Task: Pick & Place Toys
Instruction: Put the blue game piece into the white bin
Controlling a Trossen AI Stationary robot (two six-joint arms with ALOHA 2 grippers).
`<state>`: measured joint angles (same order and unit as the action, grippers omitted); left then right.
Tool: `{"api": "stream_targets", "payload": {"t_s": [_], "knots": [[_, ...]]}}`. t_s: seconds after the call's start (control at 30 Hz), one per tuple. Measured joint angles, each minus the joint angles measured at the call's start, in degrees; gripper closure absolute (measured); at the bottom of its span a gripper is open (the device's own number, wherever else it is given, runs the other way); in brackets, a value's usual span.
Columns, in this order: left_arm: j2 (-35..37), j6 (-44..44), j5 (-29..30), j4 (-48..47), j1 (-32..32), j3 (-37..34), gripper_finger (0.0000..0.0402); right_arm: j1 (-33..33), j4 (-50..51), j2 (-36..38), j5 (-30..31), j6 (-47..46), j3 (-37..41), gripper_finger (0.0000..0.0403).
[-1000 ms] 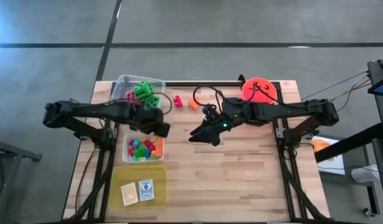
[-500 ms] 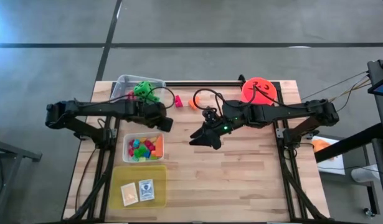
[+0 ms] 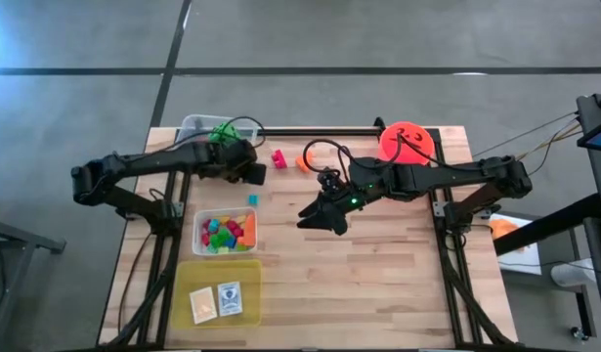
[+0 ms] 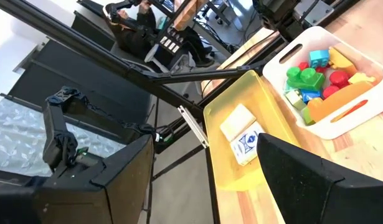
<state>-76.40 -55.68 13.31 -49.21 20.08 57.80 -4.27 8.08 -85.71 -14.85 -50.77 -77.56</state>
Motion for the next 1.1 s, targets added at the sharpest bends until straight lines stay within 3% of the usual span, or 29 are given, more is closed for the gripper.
{"api": "stream_targets", "payload": {"t_s": [0.2, 0.33, 0.73, 1.1], "knots": [[0.0, 2.71, -0.8, 0.11, 3.02, 0.0, 0.0251, 0.0, 0.0, 0.01, -0.09, 0.01, 0.0, 0.0122], [0.0, 3.6, -5.89, 0.11, 3.64, -0.01, 0.0251, 0.0, 0.0, 0.02, -0.11, 0.03, 0.0, 0.0122], [0.02, -3.28, -7.79, 2.05, -1.31, -1.05, 0.0248, 0.0, 0.0, 0.02, -0.09, 0.31, 0.0, 0.0122], [0.02, -13.0, -9.03, 12.89, -5.42, -9.94, 0.0153, -0.09, 0.0, 0.02, -0.09, 0.86, 0.0, 0.0122]]}}
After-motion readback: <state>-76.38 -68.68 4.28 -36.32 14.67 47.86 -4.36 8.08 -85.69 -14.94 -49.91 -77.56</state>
